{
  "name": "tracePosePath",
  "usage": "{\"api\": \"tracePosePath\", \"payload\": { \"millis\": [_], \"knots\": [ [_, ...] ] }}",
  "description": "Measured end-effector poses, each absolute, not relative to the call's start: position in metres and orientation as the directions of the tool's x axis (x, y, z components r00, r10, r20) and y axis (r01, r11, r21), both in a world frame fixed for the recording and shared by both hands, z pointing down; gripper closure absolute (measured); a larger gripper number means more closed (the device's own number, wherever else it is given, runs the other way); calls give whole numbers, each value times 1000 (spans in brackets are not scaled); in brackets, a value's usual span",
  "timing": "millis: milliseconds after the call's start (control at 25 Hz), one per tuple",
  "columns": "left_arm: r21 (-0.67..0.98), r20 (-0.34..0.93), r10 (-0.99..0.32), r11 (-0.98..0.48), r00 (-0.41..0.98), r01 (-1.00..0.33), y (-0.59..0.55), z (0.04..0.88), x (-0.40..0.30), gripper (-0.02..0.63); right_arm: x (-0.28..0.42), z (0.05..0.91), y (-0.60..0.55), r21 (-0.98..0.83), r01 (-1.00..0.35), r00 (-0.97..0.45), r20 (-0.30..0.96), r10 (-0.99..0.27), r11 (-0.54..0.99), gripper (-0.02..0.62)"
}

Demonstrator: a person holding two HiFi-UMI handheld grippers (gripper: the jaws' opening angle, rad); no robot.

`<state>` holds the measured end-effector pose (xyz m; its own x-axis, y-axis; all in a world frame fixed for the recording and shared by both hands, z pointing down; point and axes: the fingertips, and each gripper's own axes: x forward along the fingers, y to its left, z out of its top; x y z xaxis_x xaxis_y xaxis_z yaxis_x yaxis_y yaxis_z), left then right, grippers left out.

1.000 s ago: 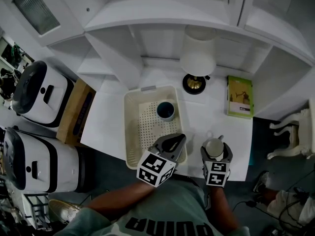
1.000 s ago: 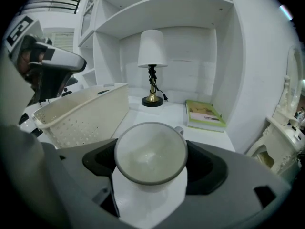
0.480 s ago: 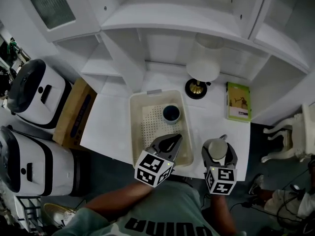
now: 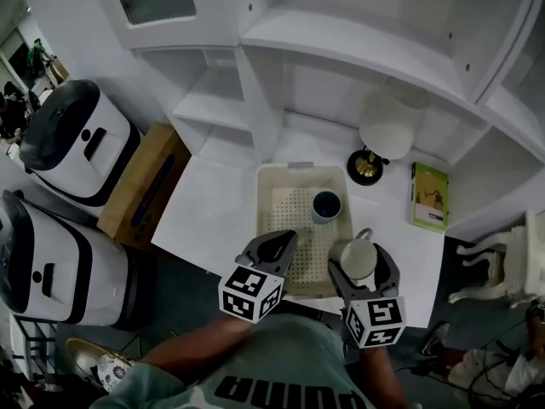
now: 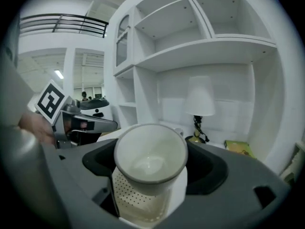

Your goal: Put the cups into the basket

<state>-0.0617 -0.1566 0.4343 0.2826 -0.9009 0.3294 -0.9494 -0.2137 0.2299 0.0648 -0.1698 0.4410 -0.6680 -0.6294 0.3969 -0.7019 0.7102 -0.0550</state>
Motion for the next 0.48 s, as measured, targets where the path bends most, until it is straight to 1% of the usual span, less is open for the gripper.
{"api": "tracePosePath", "payload": {
  "millis": [240, 480],
  "knots": [
    [225, 336, -925, -106, 179, -969, -143, 435, -113, 600, 0, 438, -157, -48, -542, -775, 413, -478, 839, 195],
    [219, 343, -935, -12, 89, -976, -134, 439, -149, 600, -41, 459, -155, -33, -406, -819, 457, -348, 913, 195]
  ]
}}
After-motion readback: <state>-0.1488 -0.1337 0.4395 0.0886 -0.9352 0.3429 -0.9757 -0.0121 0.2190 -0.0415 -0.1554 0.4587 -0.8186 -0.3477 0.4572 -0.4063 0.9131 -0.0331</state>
